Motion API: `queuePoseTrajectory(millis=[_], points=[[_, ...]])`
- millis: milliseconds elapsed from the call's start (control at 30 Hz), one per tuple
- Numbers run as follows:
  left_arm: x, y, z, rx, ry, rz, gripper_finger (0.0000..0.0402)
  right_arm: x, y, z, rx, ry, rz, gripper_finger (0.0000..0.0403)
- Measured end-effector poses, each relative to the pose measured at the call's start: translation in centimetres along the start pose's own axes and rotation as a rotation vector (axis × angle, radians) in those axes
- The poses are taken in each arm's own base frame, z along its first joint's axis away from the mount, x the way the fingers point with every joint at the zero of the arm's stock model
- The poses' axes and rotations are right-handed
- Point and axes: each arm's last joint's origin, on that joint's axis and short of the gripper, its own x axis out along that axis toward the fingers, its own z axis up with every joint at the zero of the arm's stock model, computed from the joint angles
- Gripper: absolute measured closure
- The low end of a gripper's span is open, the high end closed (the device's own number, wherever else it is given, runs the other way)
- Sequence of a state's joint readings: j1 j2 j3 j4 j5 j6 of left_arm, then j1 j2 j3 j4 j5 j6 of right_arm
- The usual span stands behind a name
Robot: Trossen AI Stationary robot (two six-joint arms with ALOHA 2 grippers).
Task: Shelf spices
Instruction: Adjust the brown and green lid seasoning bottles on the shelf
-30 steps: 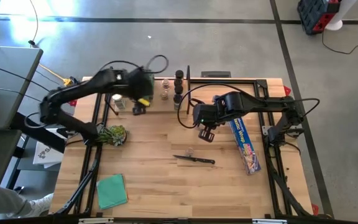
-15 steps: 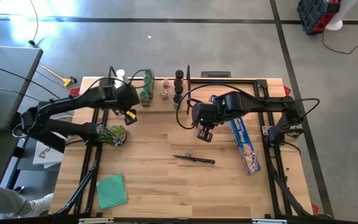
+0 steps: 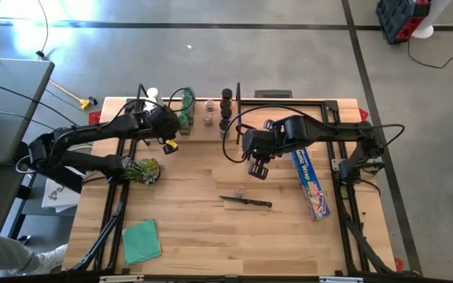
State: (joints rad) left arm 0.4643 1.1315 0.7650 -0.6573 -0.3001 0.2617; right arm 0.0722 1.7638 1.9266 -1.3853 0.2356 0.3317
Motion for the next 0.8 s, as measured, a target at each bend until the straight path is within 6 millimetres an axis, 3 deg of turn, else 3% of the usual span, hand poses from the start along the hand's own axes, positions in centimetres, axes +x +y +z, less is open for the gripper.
queuePoseTrajectory(millis=[267,800], points=[[0.7,-0.1,0.7,-0.013,-0.029,0.002,0.0377,0.0,0.0,0.0,0.001,-0.004,0.001,0.0403],[1.4,-0.2,1.0,-0.008,-0.032,0.001,0.0382,0.0,0.0,0.1,0.005,-0.006,0.002,0.0403]])
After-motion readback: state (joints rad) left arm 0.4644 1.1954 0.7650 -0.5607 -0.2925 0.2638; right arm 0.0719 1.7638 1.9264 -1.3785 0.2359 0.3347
